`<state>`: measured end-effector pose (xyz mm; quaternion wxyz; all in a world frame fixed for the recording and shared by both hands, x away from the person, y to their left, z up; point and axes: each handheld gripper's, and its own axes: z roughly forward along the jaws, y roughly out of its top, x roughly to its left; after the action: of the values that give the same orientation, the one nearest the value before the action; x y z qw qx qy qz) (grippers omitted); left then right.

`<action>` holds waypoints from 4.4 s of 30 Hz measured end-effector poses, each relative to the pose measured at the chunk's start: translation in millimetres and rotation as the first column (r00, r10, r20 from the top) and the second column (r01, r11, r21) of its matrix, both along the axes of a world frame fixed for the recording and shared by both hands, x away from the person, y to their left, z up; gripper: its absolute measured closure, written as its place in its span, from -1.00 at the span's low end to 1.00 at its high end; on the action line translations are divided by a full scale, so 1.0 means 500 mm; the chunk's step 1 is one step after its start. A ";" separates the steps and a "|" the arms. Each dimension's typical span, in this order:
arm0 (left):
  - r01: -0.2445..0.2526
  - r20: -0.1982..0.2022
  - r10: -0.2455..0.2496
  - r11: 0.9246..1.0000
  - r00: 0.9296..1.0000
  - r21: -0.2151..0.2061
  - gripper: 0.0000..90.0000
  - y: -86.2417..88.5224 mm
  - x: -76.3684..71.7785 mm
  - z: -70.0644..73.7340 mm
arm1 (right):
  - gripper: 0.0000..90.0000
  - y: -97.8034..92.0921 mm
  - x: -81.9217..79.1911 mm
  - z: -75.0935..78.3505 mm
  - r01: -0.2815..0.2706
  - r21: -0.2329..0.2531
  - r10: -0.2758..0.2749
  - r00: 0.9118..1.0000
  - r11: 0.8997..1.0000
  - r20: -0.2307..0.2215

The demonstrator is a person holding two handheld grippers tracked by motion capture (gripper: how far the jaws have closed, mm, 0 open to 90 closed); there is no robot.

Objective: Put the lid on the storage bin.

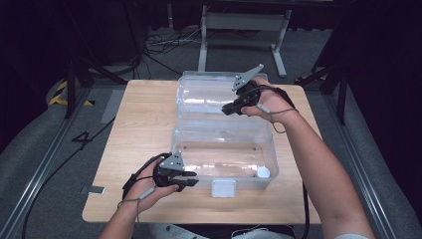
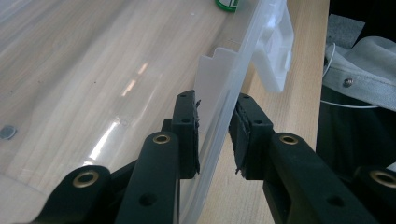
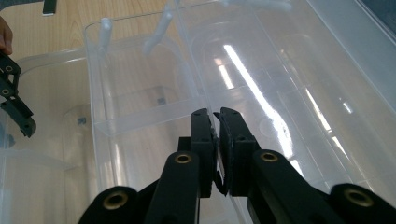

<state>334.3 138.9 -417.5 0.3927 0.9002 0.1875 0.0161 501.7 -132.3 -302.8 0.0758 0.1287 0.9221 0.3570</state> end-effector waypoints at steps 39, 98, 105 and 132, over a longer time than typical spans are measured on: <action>-0.007 -0.016 0.007 1.000 1.000 -0.008 0.61 0.000 0.001 0.000 | 0.94 0.001 -0.088 0.023 -0.097 -0.016 0.098 0.993 0.995 0.062; -0.015 -0.038 0.014 1.000 0.999 -0.019 0.60 0.002 0.003 0.000 | 0.93 0.003 -0.199 0.008 -0.188 -0.075 0.196 0.973 0.979 0.122; -0.015 -0.037 0.015 1.000 0.999 -0.019 0.60 0.002 0.003 0.000 | 0.92 0.004 -0.207 0.002 -0.203 -0.073 0.210 0.971 0.977 0.117; -0.018 -0.035 0.017 1.000 0.999 -0.018 0.60 0.002 0.002 0.000 | 0.98 0.007 -0.238 -0.028 -0.249 -0.083 0.255 0.964 0.965 0.074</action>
<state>335.4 140.0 -417.6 0.3976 0.8950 0.2023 0.0021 382.4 -128.5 -317.0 0.0732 -0.0079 0.9393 0.3352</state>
